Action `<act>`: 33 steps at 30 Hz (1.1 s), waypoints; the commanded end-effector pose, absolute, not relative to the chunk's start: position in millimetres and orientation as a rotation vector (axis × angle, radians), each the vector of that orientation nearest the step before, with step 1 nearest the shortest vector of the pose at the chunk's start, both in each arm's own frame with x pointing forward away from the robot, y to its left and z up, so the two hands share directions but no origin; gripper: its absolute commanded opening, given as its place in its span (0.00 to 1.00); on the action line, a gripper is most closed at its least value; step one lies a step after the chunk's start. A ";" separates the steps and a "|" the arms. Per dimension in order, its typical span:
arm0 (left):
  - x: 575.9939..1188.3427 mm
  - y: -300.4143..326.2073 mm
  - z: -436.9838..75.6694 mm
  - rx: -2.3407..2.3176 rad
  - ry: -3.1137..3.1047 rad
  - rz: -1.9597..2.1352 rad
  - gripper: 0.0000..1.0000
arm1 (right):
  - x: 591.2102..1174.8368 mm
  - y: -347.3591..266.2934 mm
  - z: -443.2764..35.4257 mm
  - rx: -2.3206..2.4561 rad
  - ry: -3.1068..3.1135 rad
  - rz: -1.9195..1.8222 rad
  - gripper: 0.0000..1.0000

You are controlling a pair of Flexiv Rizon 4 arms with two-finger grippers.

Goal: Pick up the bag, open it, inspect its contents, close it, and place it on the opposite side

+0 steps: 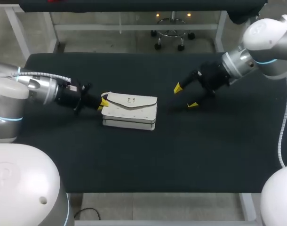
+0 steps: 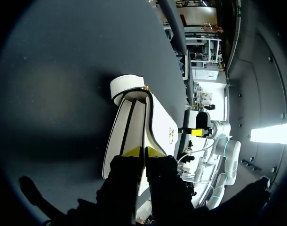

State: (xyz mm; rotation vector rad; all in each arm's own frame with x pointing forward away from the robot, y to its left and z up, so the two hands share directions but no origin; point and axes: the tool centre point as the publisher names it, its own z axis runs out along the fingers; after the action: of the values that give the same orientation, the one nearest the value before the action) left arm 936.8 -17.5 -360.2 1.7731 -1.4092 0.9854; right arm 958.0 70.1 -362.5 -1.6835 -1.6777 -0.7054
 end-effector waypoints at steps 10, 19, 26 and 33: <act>960.4 63.6 -349.2 1.700 -1.468 0.983 0.00 | 988.2 -7.3 -337.5 -1.713 -1.774 -0.724 1.00; 981.6 111.8 -340.7 1.731 -1.544 1.033 0.00 | 1005.3 -45.4 -330.2 -1.777 -1.881 -0.694 1.00; 1002.6 147.9 -344.2 1.823 -1.535 1.042 0.00 | 1019.6 -67.9 -322.3 -1.794 -1.956 -0.662 1.00; 1023.6 184.5 -346.3 1.882 -1.519 1.030 0.00 | 1038.8 -95.1 -320.4 -1.907 -1.934 -0.614 1.00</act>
State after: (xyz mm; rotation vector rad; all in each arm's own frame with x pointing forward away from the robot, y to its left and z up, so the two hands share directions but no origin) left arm 1015.6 173.7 -345.3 1.8911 -1.5259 1.0432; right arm 1033.2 -90.5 -321.2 -1.8913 -1.9432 -0.6335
